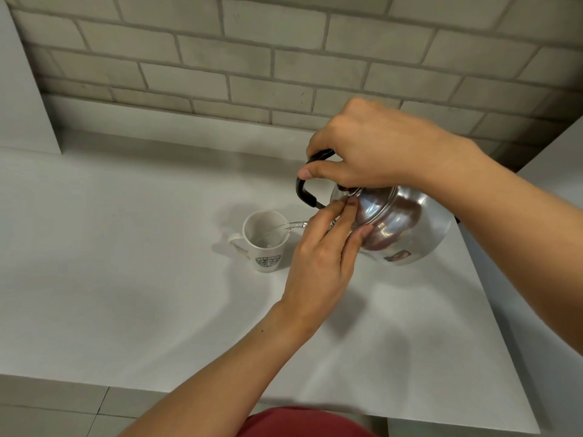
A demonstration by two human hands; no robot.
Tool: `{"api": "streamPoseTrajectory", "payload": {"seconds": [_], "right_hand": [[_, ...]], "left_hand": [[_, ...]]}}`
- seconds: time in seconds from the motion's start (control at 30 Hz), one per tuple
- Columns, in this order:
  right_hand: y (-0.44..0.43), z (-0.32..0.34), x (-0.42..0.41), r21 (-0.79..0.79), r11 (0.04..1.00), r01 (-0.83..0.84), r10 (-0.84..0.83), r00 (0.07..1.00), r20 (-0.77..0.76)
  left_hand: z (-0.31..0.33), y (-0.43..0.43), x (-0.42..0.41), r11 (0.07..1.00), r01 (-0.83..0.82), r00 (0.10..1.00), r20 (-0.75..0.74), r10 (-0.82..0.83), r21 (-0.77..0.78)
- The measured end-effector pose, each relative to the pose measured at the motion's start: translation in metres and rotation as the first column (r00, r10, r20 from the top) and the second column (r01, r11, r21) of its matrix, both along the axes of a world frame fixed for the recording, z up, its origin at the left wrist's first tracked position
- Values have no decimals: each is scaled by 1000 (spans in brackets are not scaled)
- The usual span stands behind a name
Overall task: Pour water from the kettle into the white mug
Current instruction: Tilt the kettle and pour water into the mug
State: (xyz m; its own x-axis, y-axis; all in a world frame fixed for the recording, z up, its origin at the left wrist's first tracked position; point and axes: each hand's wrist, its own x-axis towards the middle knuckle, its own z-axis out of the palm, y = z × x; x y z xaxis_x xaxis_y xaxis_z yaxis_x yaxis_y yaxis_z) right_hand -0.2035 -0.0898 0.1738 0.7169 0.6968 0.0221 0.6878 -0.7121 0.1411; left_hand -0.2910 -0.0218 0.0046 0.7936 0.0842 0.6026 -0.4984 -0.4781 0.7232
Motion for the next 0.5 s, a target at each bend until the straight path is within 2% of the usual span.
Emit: {"api": "streamPoseTrajectory", "payload": {"seconds": [0.5], "right_hand": [[6, -3, 7, -38, 999, -2, 2, 1000, -12]], "left_hand": [[-9, 0, 5, 999, -9, 1000, -4, 9, -47]]}}
